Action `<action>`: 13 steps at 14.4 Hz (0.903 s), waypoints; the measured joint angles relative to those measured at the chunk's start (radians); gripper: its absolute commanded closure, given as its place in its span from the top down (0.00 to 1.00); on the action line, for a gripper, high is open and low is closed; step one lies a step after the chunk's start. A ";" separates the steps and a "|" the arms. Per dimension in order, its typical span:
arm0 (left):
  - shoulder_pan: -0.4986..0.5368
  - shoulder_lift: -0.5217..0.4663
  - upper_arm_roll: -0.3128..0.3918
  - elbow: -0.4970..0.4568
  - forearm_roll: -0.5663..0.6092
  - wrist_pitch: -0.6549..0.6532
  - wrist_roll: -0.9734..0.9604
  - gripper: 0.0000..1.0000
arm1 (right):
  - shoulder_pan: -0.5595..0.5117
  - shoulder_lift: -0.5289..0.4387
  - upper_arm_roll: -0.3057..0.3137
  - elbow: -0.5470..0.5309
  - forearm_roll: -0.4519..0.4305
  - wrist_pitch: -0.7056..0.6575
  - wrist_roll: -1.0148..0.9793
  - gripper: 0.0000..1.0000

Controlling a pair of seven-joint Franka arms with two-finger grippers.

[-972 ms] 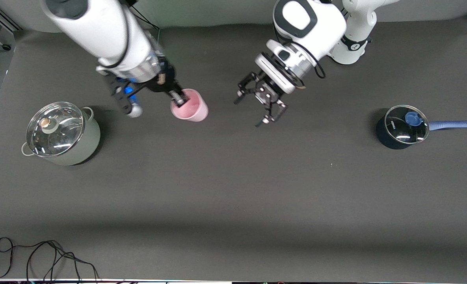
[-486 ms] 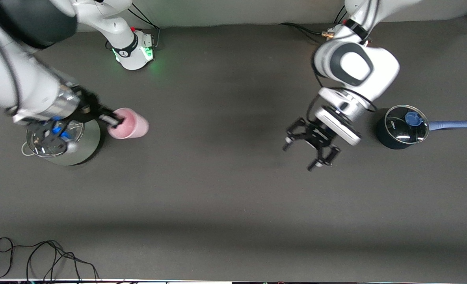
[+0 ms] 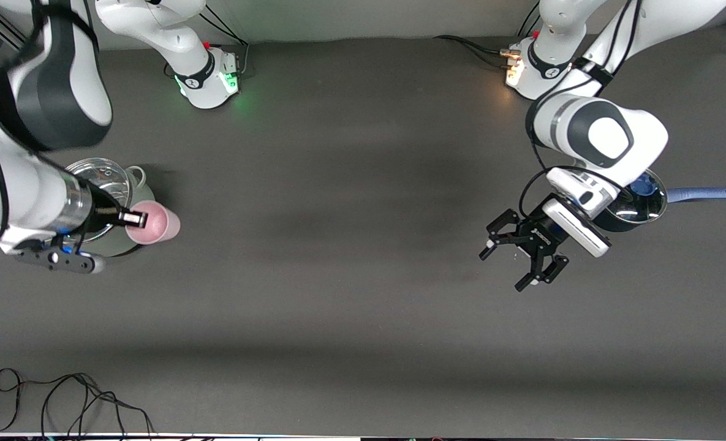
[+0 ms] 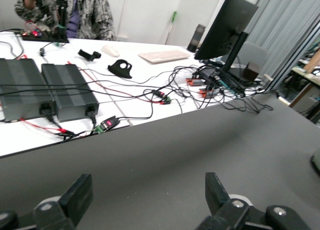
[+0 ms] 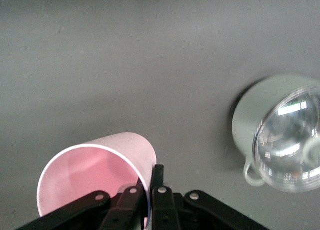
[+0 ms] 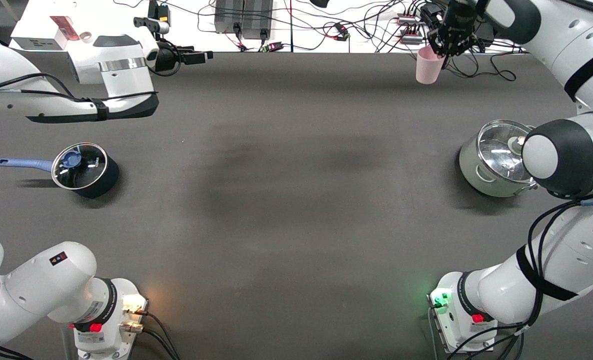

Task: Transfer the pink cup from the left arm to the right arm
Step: 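Lower the cup with the right gripper while the left gripper retracts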

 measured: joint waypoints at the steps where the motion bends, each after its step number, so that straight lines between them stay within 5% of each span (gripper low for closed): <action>1: 0.016 0.003 0.000 -0.001 0.009 -0.027 0.000 1.00 | 0.000 0.000 -0.020 -0.053 0.000 0.068 -0.038 0.00; 6: 0.074 0.007 0.032 -0.008 0.072 -0.212 -0.011 1.00 | 0.002 0.007 -0.047 -0.313 -0.001 0.444 -0.102 0.00; 13: 0.132 0.004 0.157 0.088 0.619 -0.627 -0.574 1.00 | 0.005 0.084 -0.046 -0.500 -0.002 0.776 -0.103 0.00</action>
